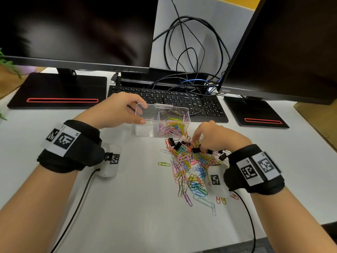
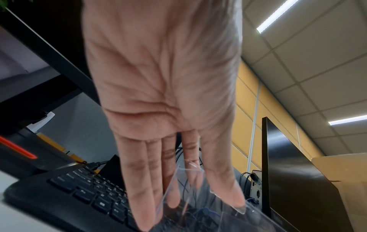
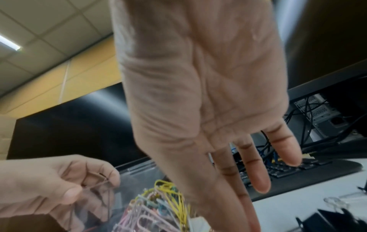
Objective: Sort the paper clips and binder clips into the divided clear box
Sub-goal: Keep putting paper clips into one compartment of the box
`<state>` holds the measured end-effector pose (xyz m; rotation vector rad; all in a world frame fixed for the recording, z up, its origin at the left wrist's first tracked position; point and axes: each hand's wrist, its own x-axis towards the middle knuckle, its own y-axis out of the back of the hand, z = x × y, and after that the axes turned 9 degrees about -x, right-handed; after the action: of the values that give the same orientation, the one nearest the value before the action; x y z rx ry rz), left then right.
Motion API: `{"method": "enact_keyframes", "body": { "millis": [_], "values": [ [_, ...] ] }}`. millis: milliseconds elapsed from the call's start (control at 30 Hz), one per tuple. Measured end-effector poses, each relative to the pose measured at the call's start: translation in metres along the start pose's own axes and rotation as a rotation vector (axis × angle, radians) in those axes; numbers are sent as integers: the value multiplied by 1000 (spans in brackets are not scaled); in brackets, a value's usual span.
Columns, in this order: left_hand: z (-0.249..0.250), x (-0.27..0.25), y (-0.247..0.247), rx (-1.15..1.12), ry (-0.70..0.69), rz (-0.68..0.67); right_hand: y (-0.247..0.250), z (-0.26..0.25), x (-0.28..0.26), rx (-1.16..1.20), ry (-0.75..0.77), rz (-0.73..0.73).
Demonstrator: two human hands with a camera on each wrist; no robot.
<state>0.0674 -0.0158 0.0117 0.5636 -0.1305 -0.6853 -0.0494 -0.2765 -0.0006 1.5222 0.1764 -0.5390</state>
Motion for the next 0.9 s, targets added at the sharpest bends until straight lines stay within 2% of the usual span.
{"method": "enact_keyframes", "body": {
  "millis": [133,233,400,667,900],
  "values": [
    [1,1,-1,8,-2,-8,5,-1,-23,10,-35,37],
    [1,1,-1,5,0,-9,6,-5,-42,-68,-87,-7],
    [2,0,-1,-10,-3,-8,-2,-7,-39,-144,-180,-56],
    [1,2,-1,-20,2,-12,-4,-18,-36,-75,-63,28],
    [2,0,0,-13,-10,-12,-9,-6,-30,34,-37,102]
  ]
}}
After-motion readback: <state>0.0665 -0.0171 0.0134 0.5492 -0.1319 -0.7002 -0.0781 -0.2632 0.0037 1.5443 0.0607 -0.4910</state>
